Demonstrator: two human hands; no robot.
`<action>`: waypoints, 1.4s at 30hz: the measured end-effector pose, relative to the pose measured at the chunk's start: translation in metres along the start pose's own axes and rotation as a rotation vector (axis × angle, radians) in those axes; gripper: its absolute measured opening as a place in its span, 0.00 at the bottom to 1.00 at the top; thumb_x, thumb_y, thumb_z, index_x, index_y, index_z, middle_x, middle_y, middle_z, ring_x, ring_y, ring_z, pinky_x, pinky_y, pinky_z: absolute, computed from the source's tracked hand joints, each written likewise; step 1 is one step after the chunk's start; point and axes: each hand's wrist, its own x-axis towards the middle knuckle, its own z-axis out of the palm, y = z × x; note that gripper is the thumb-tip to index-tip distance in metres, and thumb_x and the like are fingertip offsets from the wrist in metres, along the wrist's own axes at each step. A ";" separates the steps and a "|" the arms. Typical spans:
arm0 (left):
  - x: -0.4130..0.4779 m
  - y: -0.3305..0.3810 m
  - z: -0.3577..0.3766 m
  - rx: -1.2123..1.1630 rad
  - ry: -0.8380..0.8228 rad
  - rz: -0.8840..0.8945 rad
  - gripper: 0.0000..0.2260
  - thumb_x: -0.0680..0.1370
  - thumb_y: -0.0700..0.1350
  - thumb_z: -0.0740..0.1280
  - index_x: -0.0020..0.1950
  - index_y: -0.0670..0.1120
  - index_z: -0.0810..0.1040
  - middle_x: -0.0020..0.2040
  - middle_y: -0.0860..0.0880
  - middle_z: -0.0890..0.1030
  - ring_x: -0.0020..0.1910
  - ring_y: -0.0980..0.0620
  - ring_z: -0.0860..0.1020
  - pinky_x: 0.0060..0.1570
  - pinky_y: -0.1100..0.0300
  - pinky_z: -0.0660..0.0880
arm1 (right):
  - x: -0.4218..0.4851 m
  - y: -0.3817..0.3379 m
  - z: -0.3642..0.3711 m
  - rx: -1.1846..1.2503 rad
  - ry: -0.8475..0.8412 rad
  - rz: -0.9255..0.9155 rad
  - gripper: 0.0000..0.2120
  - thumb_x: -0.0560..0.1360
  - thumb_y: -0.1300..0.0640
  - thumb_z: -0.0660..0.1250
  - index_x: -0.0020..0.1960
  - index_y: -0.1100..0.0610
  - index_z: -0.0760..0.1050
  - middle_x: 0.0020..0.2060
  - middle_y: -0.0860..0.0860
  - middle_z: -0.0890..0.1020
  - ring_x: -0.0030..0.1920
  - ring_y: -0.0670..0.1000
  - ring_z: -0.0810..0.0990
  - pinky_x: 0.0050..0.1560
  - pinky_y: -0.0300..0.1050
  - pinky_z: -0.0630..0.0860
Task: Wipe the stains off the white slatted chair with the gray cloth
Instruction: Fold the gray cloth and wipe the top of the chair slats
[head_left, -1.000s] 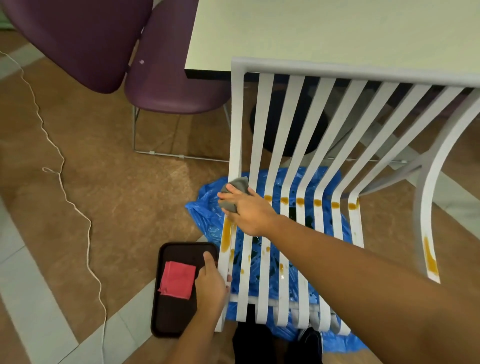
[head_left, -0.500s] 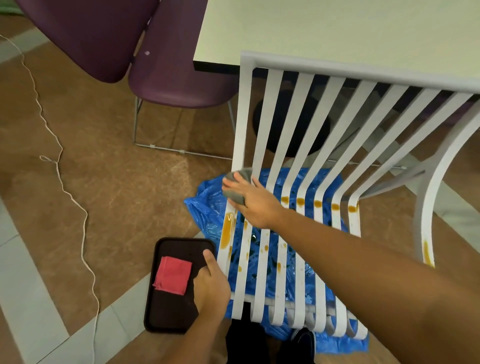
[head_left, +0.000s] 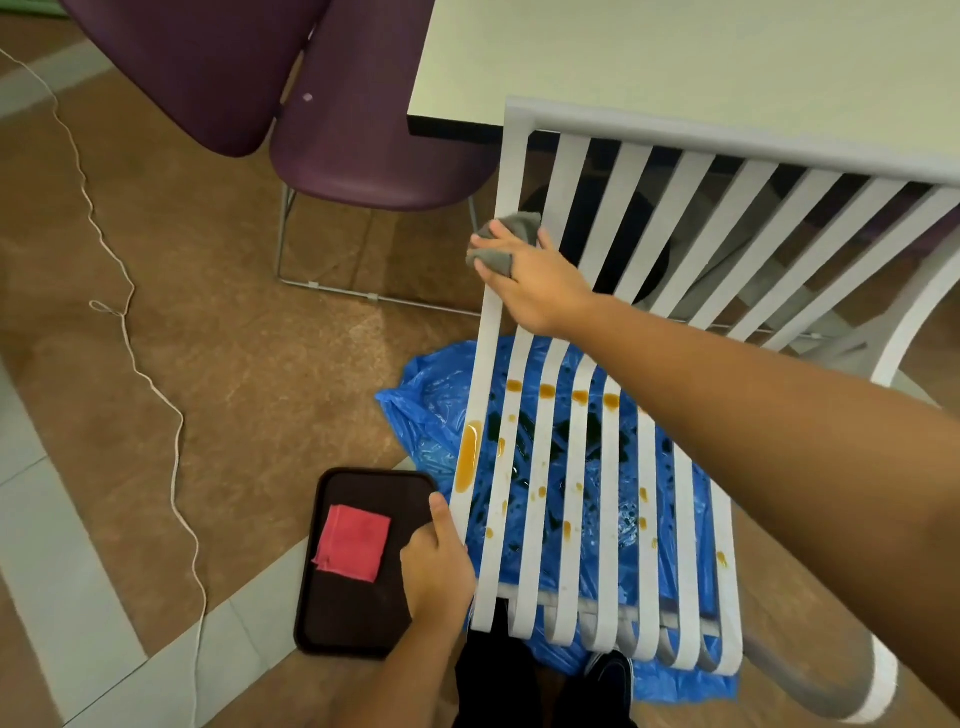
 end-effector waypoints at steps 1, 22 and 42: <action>0.000 0.002 0.000 -0.097 0.029 0.001 0.24 0.85 0.58 0.53 0.34 0.52 0.77 0.31 0.47 0.80 0.31 0.50 0.78 0.33 0.61 0.74 | -0.006 -0.001 0.003 0.077 -0.020 0.044 0.24 0.85 0.43 0.49 0.80 0.46 0.57 0.81 0.45 0.52 0.77 0.45 0.48 0.78 0.51 0.38; -0.006 0.007 -0.007 -0.130 0.082 0.037 0.29 0.85 0.58 0.49 0.48 0.40 0.81 0.44 0.39 0.83 0.43 0.39 0.80 0.38 0.55 0.72 | -0.115 0.000 0.145 0.404 -0.152 0.106 0.22 0.85 0.44 0.49 0.79 0.41 0.57 0.78 0.37 0.56 0.75 0.34 0.41 0.77 0.46 0.32; -0.002 0.001 -0.003 -0.198 0.095 0.028 0.38 0.76 0.72 0.43 0.29 0.45 0.75 0.27 0.46 0.78 0.30 0.48 0.79 0.40 0.45 0.78 | -0.130 -0.001 0.154 0.114 -0.193 0.001 0.27 0.82 0.35 0.40 0.80 0.38 0.52 0.76 0.30 0.48 0.78 0.41 0.39 0.76 0.60 0.30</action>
